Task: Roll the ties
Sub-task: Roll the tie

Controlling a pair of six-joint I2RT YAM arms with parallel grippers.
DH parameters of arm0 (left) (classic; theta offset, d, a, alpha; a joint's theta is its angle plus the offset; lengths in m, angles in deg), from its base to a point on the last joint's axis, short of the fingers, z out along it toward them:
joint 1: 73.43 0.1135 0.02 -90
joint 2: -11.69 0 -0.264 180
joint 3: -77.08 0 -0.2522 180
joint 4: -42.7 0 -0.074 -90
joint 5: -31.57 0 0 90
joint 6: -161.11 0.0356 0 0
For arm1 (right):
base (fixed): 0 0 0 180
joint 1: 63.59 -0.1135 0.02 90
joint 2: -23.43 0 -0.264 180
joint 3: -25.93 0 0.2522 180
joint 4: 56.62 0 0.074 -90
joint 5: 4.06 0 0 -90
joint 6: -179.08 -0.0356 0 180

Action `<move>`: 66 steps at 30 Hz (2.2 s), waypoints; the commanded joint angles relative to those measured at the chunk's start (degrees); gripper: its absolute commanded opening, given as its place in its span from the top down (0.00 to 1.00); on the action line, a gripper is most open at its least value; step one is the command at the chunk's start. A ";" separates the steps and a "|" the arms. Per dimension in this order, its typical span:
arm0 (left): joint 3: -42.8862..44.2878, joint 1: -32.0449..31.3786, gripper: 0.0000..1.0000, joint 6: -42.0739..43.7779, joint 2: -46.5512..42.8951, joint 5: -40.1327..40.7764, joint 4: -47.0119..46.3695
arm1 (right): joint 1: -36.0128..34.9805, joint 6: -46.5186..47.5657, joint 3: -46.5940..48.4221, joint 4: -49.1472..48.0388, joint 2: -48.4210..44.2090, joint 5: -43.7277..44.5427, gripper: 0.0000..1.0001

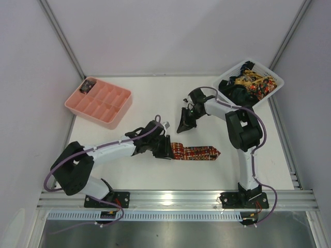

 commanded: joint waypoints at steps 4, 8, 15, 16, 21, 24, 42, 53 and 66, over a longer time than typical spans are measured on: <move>-4.09 -5.84 0.82 -8.46 2.14 2.42 -8.99 | -1.94 2.73 3.00 1.40 3.44 2.25 0.95; -3.75 -8.75 0.82 -11.20 2.14 9.97 -8.92 | -2.56 3.08 3.52 1.66 5.29 2.52 0.96; -1.46 -10.24 0.78 -14.19 7.06 16.49 -7.33 | -6.60 2.12 -1.13 1.05 3.01 9.28 0.97; -0.94 -10.51 0.78 -14.36 7.68 18.75 -7.16 | -6.86 1.86 -1.83 0.79 2.22 9.11 0.97; 0.74 -10.60 0.79 -14.63 9.97 21.58 -6.63 | -7.83 1.59 -6.05 0.61 -0.68 9.29 0.98; 0.39 -10.60 0.79 -14.98 10.05 22.11 -6.98 | -8.62 0.80 -6.93 0.87 -2.35 8.15 0.98; -1.36 -10.60 0.81 -14.02 10.77 18.34 -9.26 | -9.69 0.88 -3.70 4.65 -3.94 9.81 0.98; -10.07 -11.21 0.41 -8.30 -18.90 13.42 -0.50 | -1.77 4.49 7.49 13.17 -6.56 12.71 0.87; -3.93 11.81 0.41 -1.11 -19.59 -3.45 3.04 | -7.39 -6.66 -32.73 7.65 -37.41 18.06 1.00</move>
